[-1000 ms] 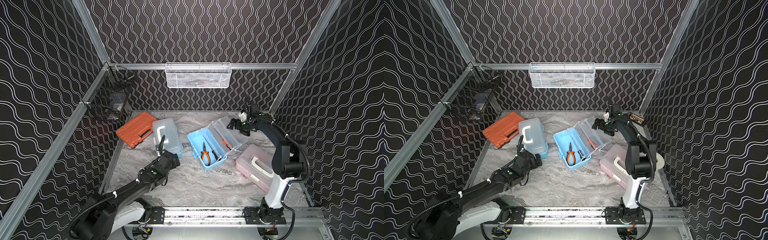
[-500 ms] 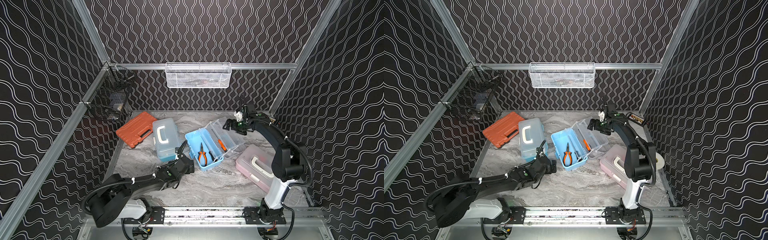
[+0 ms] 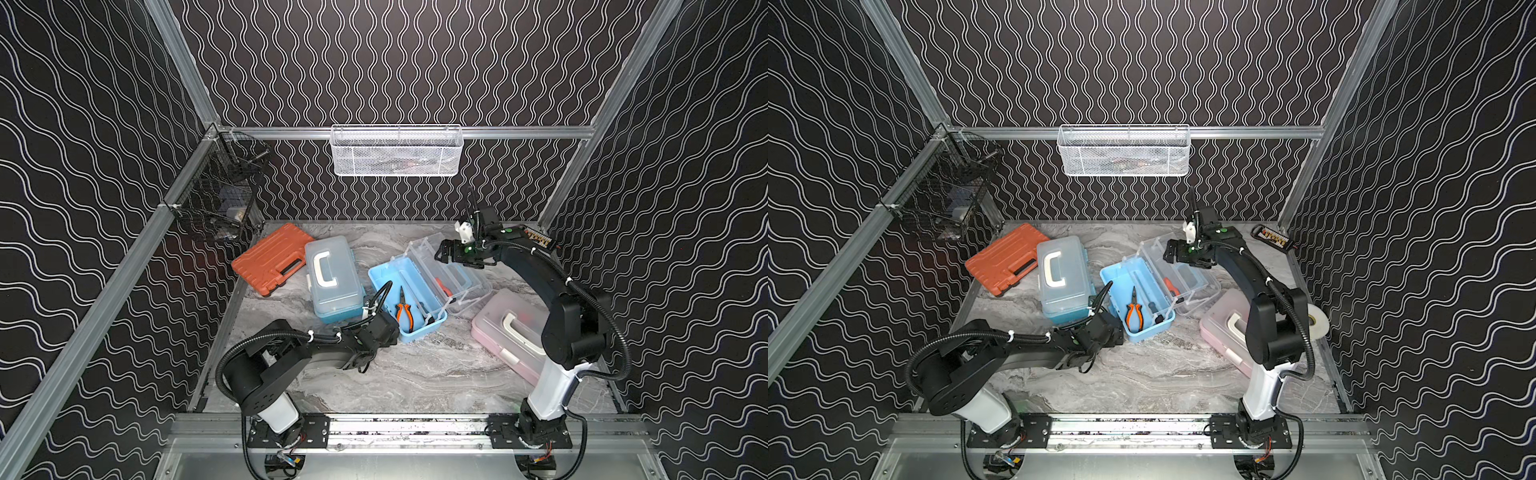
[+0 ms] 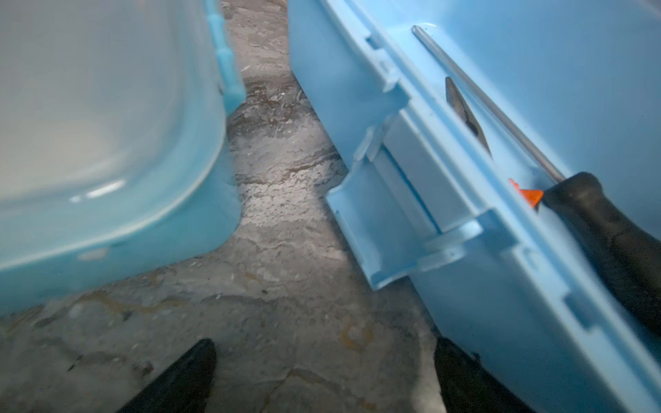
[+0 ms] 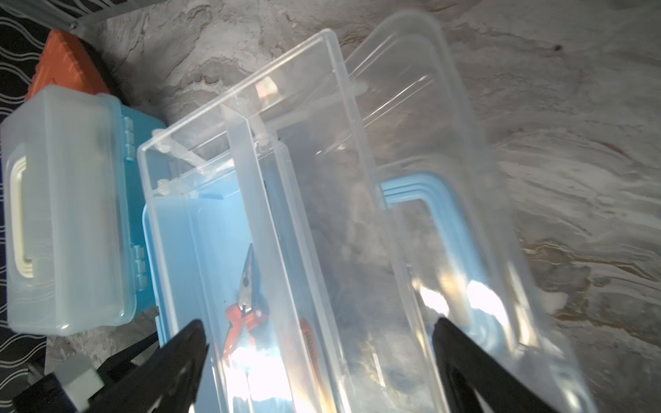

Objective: Close toolboxes
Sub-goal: Close the toolbox lid.

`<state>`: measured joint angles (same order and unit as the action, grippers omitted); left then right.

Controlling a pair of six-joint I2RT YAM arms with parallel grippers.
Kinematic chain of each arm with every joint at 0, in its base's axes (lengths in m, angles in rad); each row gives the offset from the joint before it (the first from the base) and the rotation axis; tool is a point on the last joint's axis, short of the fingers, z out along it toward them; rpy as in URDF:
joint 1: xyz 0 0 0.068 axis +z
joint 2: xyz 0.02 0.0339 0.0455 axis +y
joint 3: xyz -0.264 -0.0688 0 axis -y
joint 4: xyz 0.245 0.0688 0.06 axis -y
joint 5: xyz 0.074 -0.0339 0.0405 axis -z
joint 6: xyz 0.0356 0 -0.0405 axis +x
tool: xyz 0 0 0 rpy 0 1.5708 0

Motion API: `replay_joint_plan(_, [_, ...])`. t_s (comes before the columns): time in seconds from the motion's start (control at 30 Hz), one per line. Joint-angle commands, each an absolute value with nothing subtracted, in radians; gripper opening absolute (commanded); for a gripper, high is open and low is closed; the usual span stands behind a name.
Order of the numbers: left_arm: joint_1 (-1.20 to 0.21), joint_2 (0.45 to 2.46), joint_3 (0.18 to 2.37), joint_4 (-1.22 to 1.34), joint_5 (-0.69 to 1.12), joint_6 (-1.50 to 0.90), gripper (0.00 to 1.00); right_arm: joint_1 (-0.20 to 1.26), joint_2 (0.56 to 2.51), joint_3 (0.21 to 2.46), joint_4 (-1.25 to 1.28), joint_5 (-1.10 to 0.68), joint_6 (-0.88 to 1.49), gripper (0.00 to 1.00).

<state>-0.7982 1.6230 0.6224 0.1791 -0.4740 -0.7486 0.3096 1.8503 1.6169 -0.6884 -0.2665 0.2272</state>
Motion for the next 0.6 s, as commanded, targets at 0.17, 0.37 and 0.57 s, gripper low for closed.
replay_joint_plan(0.17, [-0.808, 1.649, 0.646, 0.272, -0.436, -0.747, 0.99, 0.441, 1.823, 1.625, -0.715, -0.206, 0.259, 0.99])
replay_joint_plan(0.37, [-0.81, 1.657, 0.644, 0.287, -0.432, -0.744, 0.99, 0.541, 1.806, 1.605, -0.723, -0.106, 0.281, 0.99])
replay_joint_plan(0.57, [-0.81, 1.65, 0.623, 0.312, -0.429, -0.745, 0.99, 0.618, 1.78, 1.583, -0.716, 0.005, 0.31, 0.99])
